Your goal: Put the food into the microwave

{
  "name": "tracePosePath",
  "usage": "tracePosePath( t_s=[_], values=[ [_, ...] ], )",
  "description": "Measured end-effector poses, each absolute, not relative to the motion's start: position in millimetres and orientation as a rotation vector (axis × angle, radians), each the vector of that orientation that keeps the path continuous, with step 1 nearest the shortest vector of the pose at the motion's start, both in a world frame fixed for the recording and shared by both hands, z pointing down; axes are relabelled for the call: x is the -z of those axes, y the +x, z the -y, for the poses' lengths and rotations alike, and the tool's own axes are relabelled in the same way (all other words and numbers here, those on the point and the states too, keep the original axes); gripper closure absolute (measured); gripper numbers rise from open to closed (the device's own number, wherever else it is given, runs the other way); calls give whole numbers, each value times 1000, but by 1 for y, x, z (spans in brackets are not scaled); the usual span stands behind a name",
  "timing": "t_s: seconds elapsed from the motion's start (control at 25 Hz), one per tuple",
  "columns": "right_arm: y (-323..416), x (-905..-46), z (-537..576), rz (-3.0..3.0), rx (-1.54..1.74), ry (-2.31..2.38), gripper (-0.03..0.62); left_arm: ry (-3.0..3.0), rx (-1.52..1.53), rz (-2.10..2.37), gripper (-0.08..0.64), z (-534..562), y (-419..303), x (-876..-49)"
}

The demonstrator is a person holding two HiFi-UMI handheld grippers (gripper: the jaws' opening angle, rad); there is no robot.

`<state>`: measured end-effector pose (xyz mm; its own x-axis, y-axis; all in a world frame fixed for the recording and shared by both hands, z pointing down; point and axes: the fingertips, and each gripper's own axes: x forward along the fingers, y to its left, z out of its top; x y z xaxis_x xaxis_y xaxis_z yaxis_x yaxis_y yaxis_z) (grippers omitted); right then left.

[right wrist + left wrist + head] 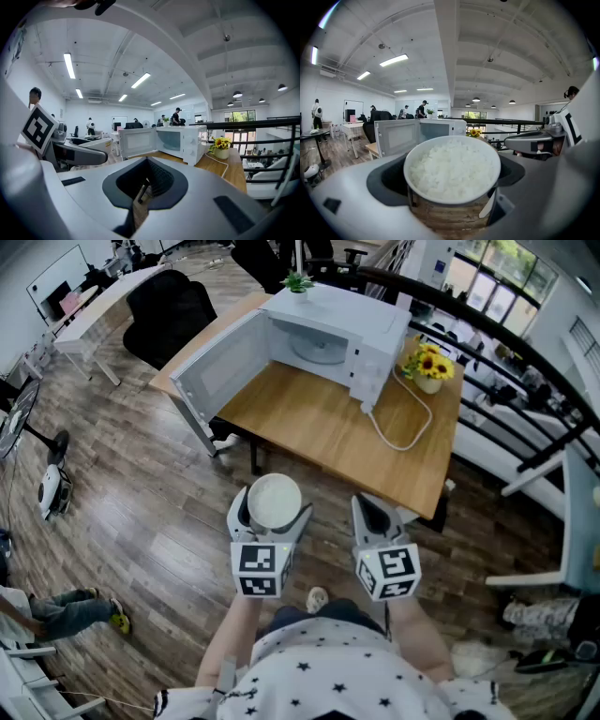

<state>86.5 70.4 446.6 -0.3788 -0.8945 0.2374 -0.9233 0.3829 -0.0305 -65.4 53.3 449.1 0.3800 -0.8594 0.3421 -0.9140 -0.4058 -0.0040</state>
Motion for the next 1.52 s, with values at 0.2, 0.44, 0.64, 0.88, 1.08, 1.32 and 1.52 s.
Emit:
tracePosePath(
  t_s=[0.2,0.44,0.64,0.88,1.08,1.32,1.52],
  values=[
    [85,-445,-84,2476,-197,1600,589,2422,-395,1614,41,-70,-64,-450],
    [79,-450,-99,2471,-206,1600,590,2410,-407,1615,41,-81,-73,-461],
    [80,-455,-101,2497,-296,1640,589,2424,-417,1618,41,-82,-76,-464],
    [88,-456,-99,2457,-305,1674,589,2407,-415,1631,41,-84,-76,-461],
    [89,-454,-99,2492,-315,1652,589,2406,-428,1665,41,-82,-72,-456],
    [90,-455,-98,2502,-304,1628,589,2413,-433,1665,41,-78,-67,-459],
    [93,-455,-96,2505,-290,1605,589,2403,-427,1654,41,-73,-61,-461]
  ],
)
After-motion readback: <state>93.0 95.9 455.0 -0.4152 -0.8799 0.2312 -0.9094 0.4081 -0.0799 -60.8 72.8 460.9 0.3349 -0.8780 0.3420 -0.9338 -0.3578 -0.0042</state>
